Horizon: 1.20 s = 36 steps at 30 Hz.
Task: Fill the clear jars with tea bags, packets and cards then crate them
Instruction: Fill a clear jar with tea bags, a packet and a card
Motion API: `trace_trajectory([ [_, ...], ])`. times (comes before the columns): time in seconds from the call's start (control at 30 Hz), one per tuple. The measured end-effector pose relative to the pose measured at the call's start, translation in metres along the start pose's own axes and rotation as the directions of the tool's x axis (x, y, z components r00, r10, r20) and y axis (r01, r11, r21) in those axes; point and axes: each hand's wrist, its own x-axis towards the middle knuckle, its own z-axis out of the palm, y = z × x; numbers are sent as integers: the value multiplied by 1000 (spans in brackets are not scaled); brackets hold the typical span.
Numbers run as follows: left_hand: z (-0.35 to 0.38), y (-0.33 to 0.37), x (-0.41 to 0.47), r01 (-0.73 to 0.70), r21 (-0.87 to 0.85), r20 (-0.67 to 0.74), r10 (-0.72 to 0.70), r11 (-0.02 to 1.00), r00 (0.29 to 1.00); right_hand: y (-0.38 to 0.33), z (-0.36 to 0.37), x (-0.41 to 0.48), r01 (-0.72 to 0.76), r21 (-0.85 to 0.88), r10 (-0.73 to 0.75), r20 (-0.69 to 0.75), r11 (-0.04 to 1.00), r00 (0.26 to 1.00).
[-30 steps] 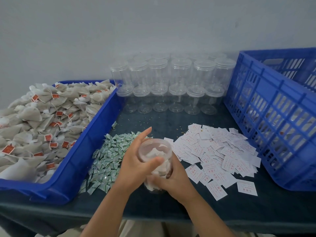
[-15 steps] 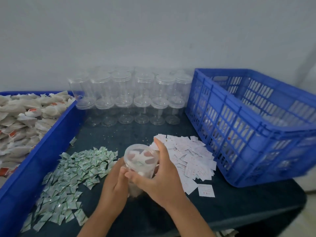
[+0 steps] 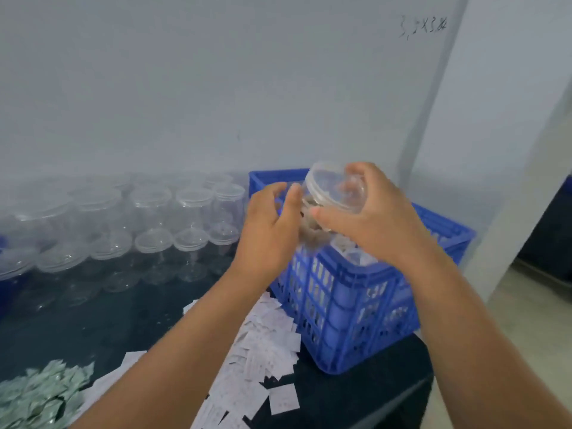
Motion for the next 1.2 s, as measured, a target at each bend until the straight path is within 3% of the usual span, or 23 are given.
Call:
trace_trajectory([
  [0.07, 22, -2, 15, 52, 62, -36, -50, 997, 998, 13, -21, 28, -47, -99, 43, -39, 994, 998],
  [0.13, 43, -9, 13, 13, 160, 97, -29, 987, 995, 27, -36, 59, -122, -243, 125, -4, 962, 992],
  [0.2, 58, -15, 2, -137, 295, 334, 33, 946, 942, 41, -40, 86, -194, -376, 241, 81, 906, 967],
  [0.27, 66, -25, -4, -298, 379, 429, 119, 876, 895, 56, -35, 111, -220, -529, 336, 134, 820, 932],
  [0.5, 77, -37, -10, -371, 249, 315, 287, 895, 905, 112, 13, 177, -171, -787, 486, 180, 593, 855],
  [0.7, 81, -43, -7, -396, 240, 277, 329, 886, 903, 140, 43, 200, -123, -811, 470, 201, 571, 859],
  [0.83, 83, -45, -9, -394, 228, 240, 341, 890, 909, 149, 41, 215, -119, -859, 604, 246, 499, 758],
  [0.93, 84, -45, -10, -394, 215, 231, 346, 894, 910, 156, 34, 230, -125, -854, 664, 292, 505, 688],
  [1.2, 87, -50, -10, -415, 187, 191, 382, 890, 904, 157, 27, 239, 43, -818, 573, 438, 573, 692],
])
